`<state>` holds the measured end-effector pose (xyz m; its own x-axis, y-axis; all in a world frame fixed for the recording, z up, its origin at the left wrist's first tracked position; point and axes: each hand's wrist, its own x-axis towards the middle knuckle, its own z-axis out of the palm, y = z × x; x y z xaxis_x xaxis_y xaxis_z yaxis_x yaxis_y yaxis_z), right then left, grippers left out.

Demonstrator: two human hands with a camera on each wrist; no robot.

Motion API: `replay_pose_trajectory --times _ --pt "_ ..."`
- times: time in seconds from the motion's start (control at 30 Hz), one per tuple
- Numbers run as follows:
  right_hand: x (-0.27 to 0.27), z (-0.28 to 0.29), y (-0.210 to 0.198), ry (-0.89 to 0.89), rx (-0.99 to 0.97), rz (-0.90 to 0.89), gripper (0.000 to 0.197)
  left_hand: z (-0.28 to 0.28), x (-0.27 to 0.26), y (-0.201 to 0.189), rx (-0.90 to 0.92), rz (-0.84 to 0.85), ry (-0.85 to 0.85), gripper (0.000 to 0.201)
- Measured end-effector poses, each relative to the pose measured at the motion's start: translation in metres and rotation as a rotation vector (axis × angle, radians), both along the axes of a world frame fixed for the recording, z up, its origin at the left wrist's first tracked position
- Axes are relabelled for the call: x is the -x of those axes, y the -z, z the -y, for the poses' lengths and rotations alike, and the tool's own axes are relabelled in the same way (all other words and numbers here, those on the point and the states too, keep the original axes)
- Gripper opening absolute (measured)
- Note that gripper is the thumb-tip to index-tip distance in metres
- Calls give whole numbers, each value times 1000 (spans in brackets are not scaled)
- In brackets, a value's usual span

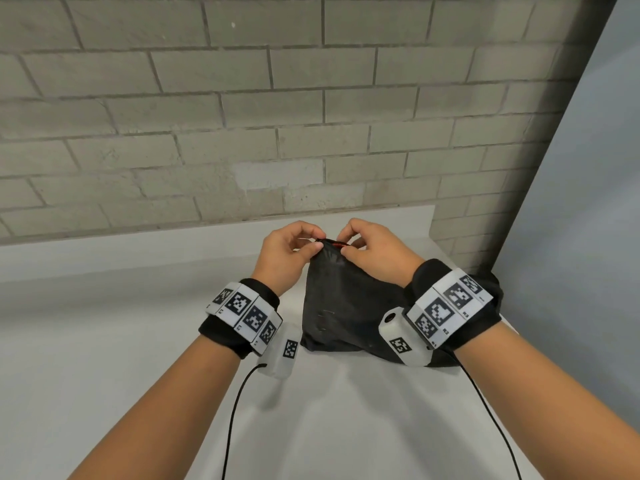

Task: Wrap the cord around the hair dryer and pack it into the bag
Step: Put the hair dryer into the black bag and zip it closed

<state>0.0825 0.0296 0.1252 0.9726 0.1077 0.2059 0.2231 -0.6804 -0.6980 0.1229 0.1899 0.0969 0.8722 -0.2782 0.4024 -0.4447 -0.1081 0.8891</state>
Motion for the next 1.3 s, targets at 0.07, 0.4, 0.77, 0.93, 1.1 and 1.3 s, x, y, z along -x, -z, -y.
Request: replay_pose_trajectory --times 0.07,0.4,0.77,0.93,1.1,1.3 --pt "1 -8 3 24 8 65 25 3 2 0 50 3 -32 28" --pt "-1 -24 8 12 -11 89 29 2 4 -9 181 -52 42 26" --pt "-3 -37 20 49 -2 236 11 -4 6 1 128 49 100 34" --pt "-3 -37 24 36 10 285 13 -3 6 7 167 25 68 30" --pt "-2 -38 24 44 56 341 16 -6 1 10 54 -57 122 23" --pt "5 -44 14 147 89 280 11 -6 2 5 -103 -16 67 21"
